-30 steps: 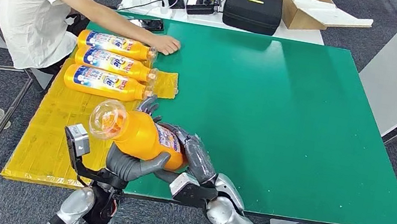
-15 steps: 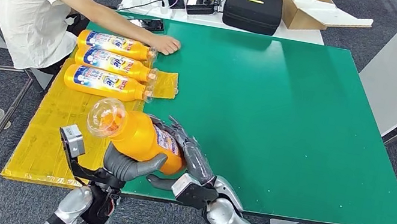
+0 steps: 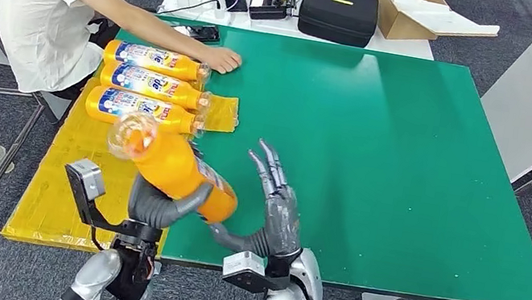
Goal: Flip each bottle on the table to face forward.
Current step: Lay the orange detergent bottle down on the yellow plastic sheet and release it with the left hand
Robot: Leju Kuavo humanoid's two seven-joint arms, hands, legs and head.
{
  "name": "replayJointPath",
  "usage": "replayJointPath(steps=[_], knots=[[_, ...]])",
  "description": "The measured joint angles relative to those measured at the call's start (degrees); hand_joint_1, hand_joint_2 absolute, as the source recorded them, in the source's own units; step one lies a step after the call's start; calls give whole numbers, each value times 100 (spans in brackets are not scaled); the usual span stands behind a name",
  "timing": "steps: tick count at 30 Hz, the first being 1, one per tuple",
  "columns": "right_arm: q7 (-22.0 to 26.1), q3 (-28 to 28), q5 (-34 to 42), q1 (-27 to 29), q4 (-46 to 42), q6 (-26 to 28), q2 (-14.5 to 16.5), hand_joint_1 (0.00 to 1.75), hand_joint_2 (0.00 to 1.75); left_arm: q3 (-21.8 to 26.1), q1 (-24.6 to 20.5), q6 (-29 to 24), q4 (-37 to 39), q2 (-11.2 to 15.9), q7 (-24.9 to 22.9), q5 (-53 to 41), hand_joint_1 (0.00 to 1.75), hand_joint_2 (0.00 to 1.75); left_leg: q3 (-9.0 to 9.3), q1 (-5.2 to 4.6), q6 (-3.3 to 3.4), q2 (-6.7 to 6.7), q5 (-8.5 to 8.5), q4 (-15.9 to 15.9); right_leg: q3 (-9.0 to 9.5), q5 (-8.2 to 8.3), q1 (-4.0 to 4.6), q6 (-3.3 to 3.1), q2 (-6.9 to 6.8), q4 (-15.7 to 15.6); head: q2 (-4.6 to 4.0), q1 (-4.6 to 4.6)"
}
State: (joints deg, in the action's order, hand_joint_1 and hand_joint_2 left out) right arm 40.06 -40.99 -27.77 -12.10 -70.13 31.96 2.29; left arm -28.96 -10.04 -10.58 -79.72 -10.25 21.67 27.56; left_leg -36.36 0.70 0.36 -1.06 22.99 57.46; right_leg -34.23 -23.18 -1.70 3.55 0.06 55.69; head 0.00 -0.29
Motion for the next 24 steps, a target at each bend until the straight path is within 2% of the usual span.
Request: replayJointPath(steps=[3, 9, 12, 14, 16, 18, 19, 21, 24], knots=[[1, 93, -238, 143, -194, 307, 19, 0, 0, 220, -2, -613, -1, -15, -12, 186, 175, 175, 0, 0, -1, 0, -1, 0, -2, 0, 1, 0, -1, 1, 0, 0], [-1, 397, -677, 364, -544, 323, 136, 0, 0, 377, -1, -923, -24, -49, 62, 476, 175, 175, -2, 0, 0, 1, 0, 0, -2, 0, -1, 0, 0, 1, 0, -1], [-1, 580, -837, 482, -760, 323, 208, 0, 0, 454, -7, -1234, -111, -68, 126, 667, 175, 175, -5, 0, 0, 0, 0, 0, -5, 0, -1, 0, 0, 0, 0, 0], [-1, 670, -824, 536, -850, 323, 228, 0, 0, 488, -44, -1571, -142, -61, 238, 390, 175, 175, -4, 0, 0, 0, 0, 0, -6, 0, -1, 0, 0, 0, 0, -1], [-1, 730, -739, 586, -904, 323, 231, 0, 0, 459, -148, -2143, -45, -19, 465, -605, 175, 175, -4, 0, 0, 0, -1, 0, -6, 0, 0, 0, 0, 0, 0, -1], [-1, 750, -588, 609, -926, 323, 225, 0, 0, 381, -307, -2649, 194, 56, 527, -2257, 175, 175, -4, 0, 0, -2, -1, 0, -4, 0, 0, 0, -1, 0, 0, -1], [0, 749, -498, 607, -927, 324, 221, 0, 0, 331, -392, -2772, 347, 106, 400, -3181, 175, 175, -3, 0, 0, -3, -2, 0, -2, 0, 0, 0, -1, 0, 0, -1], [0, 732, -322, 572, -917, 324, 210, 0, 0, 204, -592, -2712, 716, 230, -126, -4906, 175, 175, -2, 0, 0, -2, -2, 0, -2, 2, -1, 0, -1, 1, 0, 1], [-1, 668, -98, 460, -878, 324, 181, 0, 0, 25, -990, -2209, 1370, 473, -950, -6729, 175, 175, -1, 0, -2, 12, -4, 0, -7, 7, -1, -1, 2, 1, 0, 0]])
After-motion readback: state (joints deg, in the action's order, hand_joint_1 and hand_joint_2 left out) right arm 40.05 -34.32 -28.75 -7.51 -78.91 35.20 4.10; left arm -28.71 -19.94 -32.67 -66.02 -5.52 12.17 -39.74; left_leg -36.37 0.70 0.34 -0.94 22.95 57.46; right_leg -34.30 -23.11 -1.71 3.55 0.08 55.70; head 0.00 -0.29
